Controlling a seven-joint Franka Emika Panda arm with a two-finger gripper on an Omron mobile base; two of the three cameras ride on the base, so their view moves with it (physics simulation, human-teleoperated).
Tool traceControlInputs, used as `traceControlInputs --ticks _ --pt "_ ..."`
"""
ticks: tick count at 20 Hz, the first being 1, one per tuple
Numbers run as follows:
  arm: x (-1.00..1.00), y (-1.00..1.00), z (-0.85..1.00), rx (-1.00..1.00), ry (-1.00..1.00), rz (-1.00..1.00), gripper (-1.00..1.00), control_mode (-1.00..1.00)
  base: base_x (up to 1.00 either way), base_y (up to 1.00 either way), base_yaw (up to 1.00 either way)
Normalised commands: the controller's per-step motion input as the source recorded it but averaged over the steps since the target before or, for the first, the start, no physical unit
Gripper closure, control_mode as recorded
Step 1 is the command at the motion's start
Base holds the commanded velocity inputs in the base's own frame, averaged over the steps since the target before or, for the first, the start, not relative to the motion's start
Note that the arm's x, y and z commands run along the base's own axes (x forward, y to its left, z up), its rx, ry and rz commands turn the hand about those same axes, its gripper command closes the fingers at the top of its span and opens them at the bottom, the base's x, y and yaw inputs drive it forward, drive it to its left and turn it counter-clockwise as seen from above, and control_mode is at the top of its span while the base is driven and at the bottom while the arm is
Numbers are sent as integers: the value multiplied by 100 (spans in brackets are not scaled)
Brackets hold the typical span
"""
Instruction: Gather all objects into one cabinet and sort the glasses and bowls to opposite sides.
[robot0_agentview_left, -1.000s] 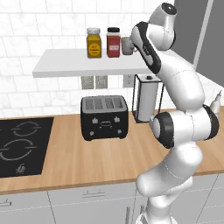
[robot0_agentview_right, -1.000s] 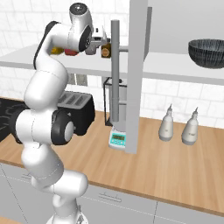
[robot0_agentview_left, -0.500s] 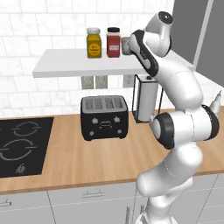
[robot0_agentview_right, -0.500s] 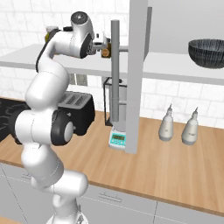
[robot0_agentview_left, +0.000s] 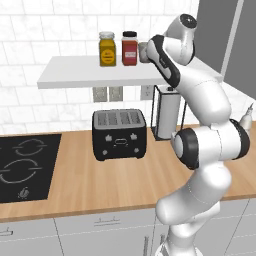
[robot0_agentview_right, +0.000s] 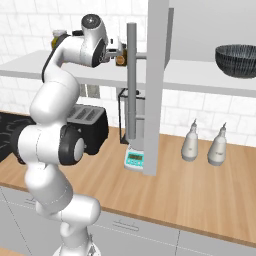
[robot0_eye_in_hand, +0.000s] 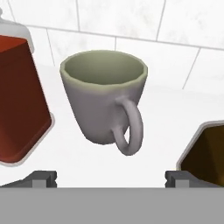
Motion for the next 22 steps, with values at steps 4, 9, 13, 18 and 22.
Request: traceControlInputs --ticks 4,9,13,18,22 --pt "11 0 0 0 -1 0 -100 -100 0 0 0" --pt "18 0 0 0 -5 0 -100 -100 0 0 0" --pt "19 0 0 1 -6 0 -100 -100 0 0 0" --pt "18 0 0 1 -10 0 -100 -100 0 0 0" --pt "17 0 0 0 -8 -3 -100 -100 0 0 0"
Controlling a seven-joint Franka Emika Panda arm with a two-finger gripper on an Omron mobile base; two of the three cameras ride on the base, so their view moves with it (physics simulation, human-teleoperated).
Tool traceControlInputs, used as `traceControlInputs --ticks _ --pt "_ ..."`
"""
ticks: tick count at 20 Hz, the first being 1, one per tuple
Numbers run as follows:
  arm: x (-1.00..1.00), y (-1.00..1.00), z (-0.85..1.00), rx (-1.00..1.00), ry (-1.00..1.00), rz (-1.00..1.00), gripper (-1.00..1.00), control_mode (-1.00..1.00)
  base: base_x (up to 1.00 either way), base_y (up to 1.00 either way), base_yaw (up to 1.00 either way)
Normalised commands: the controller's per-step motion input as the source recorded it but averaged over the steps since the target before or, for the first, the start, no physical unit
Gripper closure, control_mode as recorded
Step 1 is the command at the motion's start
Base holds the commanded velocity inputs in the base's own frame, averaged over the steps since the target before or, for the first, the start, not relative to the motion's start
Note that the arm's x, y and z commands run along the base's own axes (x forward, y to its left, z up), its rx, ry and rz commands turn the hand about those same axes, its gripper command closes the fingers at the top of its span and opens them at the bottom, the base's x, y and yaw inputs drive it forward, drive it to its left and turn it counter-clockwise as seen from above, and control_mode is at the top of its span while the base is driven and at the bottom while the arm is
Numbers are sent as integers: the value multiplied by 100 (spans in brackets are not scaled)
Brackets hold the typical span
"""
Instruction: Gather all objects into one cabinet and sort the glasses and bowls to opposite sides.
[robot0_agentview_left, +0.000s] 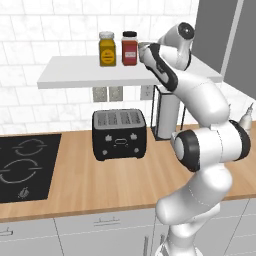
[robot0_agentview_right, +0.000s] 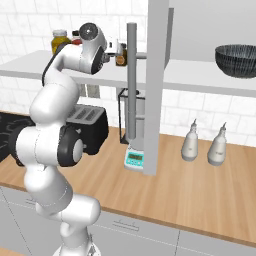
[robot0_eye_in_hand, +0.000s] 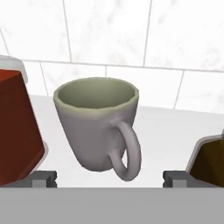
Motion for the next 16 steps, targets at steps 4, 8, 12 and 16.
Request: traceControlInputs --ticks 4,8,12,16 --pt "15 5 0 0 -2 -3 -100 -100 0 0 0" --pt "14 12 0 0 0 0 -100 -100 0 0 0" --pt "19 14 0 0 0 0 -100 -100 0 0 0" --pt "29 19 0 0 0 0 -100 -100 0 0 0"
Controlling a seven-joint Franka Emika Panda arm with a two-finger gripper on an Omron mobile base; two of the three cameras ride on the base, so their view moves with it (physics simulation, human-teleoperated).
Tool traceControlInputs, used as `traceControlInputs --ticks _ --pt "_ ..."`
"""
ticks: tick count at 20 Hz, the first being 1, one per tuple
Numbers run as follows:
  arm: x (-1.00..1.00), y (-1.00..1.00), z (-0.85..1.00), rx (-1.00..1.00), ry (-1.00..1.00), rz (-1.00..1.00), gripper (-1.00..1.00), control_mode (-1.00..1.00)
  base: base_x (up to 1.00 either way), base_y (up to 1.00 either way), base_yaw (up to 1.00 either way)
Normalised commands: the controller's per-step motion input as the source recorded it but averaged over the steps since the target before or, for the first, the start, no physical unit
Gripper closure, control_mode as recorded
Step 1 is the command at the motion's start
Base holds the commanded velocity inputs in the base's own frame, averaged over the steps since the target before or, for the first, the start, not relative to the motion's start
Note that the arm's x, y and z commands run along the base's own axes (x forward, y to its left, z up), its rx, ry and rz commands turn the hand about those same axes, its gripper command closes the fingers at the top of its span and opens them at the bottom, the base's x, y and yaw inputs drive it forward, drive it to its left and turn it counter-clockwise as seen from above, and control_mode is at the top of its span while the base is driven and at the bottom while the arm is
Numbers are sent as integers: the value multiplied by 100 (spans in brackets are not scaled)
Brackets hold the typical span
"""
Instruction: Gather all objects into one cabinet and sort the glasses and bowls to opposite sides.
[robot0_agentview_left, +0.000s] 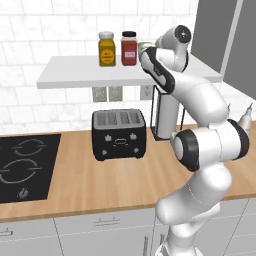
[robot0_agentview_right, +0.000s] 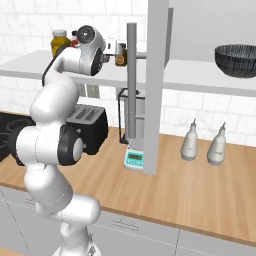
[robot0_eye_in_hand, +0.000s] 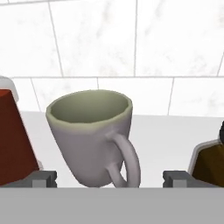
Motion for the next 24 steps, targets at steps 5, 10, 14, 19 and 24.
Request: traceControlInputs --ticks 5,10,14,19,24 --pt "37 14 -6 0 0 0 -100 -100 0 0 0" --pt "45 12 -24 0 0 0 -100 -100 0 0 0" --pt "45 23 -39 -2 3 0 -100 -100 0 0 0" --pt "38 29 -50 -7 5 0 -100 -100 0 0 0" --pt "33 34 -50 -9 4 0 -100 -100 0 0 0"
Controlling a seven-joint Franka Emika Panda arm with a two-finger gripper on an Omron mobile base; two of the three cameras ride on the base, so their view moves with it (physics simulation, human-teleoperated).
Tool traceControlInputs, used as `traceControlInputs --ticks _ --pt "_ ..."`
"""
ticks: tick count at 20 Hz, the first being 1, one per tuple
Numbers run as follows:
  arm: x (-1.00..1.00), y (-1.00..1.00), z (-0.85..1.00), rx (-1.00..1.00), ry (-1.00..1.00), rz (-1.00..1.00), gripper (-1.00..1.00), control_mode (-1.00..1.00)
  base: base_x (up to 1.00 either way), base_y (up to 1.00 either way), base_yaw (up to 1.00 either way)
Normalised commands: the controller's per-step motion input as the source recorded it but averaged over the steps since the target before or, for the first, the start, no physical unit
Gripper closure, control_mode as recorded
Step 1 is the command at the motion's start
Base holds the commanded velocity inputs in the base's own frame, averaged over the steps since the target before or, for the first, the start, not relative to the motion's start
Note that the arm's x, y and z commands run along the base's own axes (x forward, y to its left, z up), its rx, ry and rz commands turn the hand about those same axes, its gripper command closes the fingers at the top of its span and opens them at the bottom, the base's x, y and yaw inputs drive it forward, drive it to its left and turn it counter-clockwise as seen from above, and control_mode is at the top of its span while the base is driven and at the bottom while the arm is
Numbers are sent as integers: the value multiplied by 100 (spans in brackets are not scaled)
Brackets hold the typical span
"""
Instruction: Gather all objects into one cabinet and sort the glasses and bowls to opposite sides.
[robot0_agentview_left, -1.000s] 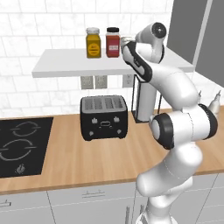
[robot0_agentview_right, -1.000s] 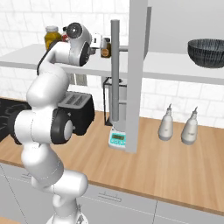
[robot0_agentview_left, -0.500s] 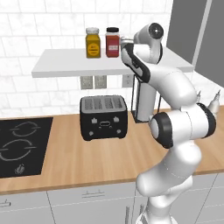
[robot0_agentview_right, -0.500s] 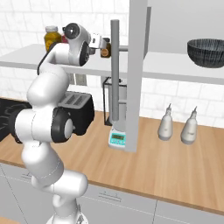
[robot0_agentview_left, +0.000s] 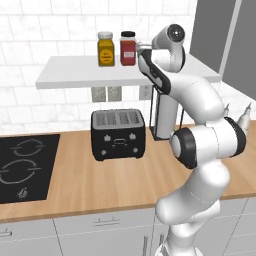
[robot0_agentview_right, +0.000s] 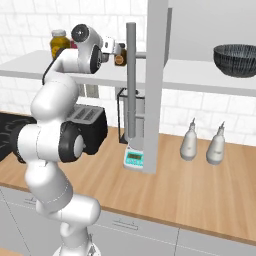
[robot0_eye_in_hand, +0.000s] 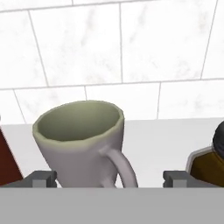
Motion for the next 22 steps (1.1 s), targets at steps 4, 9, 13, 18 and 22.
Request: traceControlInputs --ticks 4,9,13,18,22 --pt "36 35 -46 -8 5 0 -100 -100 0 0 0" --pt "30 41 -45 -9 3 0 -100 -100 0 0 0" --pt "35 61 -45 -10 2 0 -100 -100 0 0 0" --pt "37 91 -53 -15 7 0 -100 -100 0 0 0" --pt "27 87 -54 -15 7 0 -100 -100 0 0 0"
